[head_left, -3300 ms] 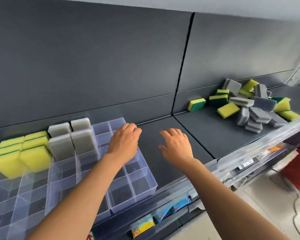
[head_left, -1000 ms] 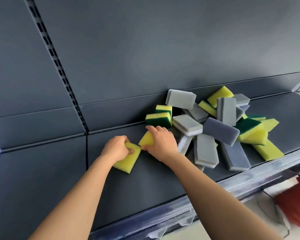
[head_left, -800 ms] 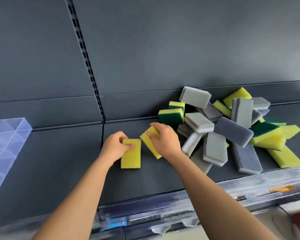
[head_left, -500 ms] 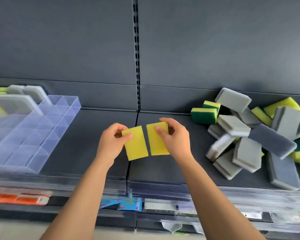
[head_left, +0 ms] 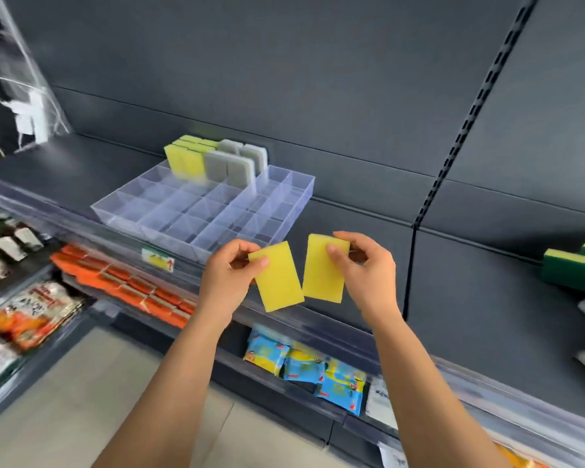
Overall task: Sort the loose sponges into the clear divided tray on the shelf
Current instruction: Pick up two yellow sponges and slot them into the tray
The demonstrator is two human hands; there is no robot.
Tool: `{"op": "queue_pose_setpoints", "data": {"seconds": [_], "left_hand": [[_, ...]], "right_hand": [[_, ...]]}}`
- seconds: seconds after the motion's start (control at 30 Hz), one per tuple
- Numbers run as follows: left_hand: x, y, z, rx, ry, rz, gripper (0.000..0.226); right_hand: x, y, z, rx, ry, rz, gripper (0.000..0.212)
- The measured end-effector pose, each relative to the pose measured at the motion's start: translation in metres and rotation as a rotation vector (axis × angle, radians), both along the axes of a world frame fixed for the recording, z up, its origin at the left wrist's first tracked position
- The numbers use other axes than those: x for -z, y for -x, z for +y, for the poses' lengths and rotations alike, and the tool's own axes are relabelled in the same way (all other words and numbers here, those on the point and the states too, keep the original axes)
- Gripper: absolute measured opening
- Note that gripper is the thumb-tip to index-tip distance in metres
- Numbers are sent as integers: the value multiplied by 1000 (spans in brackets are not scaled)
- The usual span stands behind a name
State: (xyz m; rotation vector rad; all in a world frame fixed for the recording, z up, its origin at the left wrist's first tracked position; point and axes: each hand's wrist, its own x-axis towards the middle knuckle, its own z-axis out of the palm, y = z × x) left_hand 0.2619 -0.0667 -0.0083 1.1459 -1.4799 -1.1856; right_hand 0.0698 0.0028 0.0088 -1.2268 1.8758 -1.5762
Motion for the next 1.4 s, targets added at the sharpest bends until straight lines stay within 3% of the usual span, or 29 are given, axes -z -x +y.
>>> {"op": "queue_pose_setpoints", "data": {"seconds": [0.27,0.47,1.03,1.4], "left_hand": [[5,-129,-55,-47,42,-32,24],[-1,-178,-100,-58,49,-40,22],[-24,-193,-281,-57,113,-69,17],[-30,-190,-382,55,140,-150,23]], "right_hand": [[1,-116,-69,-38,31,-32,14],[-4,-165,-119,-60,35,-28,14],[-18,-186,-300,-44,75,64,24],[-19,-187,-380,-5,-71,275,26]]}}
